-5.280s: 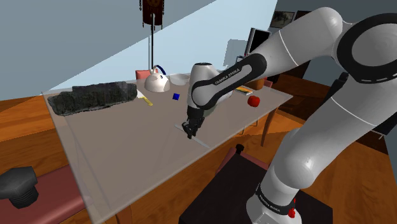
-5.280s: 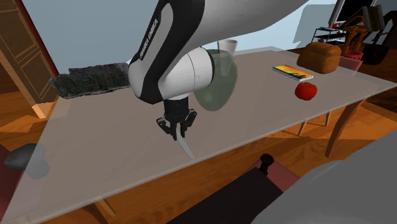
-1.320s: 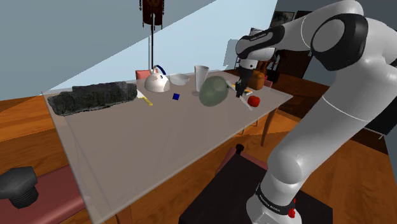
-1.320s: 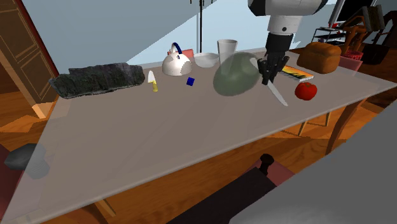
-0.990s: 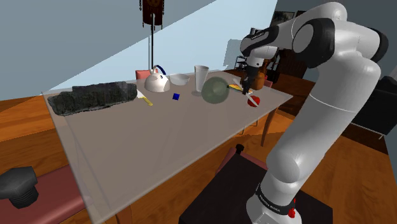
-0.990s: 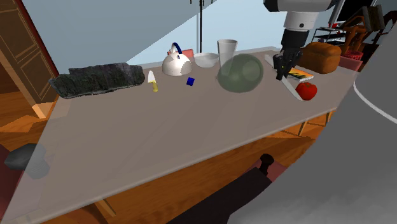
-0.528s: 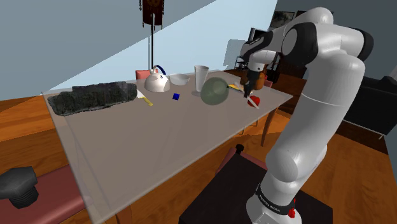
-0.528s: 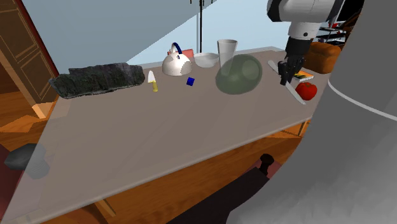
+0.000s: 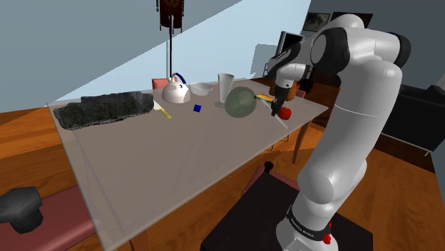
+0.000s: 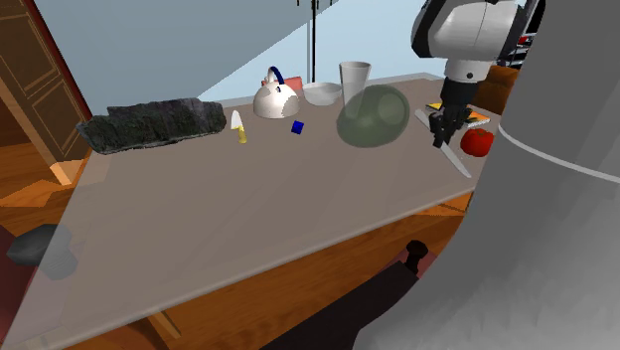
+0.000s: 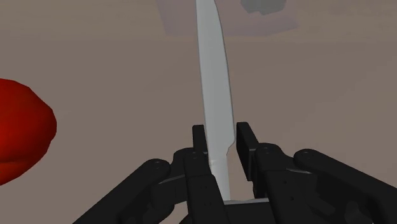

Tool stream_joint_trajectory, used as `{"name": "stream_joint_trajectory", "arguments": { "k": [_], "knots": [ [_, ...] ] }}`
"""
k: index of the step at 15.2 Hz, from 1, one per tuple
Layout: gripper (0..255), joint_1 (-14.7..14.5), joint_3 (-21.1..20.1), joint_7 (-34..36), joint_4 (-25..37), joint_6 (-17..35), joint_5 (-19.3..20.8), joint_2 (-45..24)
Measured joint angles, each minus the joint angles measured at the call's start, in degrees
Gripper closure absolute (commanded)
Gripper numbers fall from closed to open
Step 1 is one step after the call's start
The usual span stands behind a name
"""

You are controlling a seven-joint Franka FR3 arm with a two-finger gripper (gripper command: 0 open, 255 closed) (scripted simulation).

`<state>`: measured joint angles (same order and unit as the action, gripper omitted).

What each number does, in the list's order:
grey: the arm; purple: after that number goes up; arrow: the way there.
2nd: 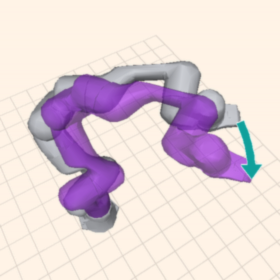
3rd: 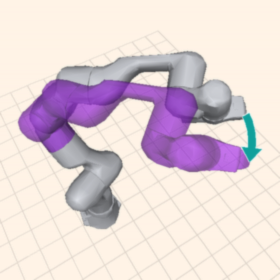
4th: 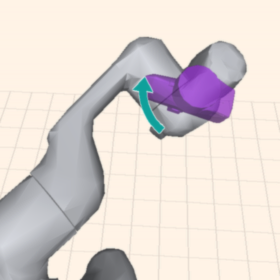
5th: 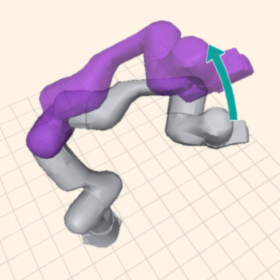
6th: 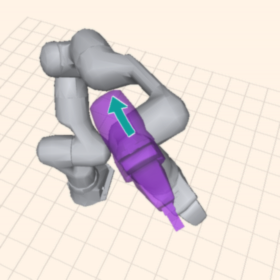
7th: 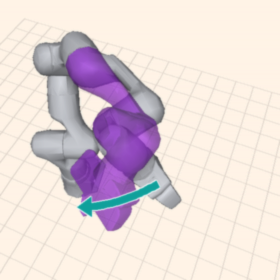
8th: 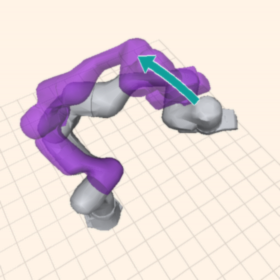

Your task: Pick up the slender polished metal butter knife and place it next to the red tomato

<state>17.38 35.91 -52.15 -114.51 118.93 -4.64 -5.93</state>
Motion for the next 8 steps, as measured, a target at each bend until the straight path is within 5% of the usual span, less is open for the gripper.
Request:
{"name": "stream_joint_trajectory", "arguments": {
  "k": [8],
  "knots": [
    [255,0.53,-0.32,-1.76,-3.08,5.42,-2.34,-2.95]
  ]
}}
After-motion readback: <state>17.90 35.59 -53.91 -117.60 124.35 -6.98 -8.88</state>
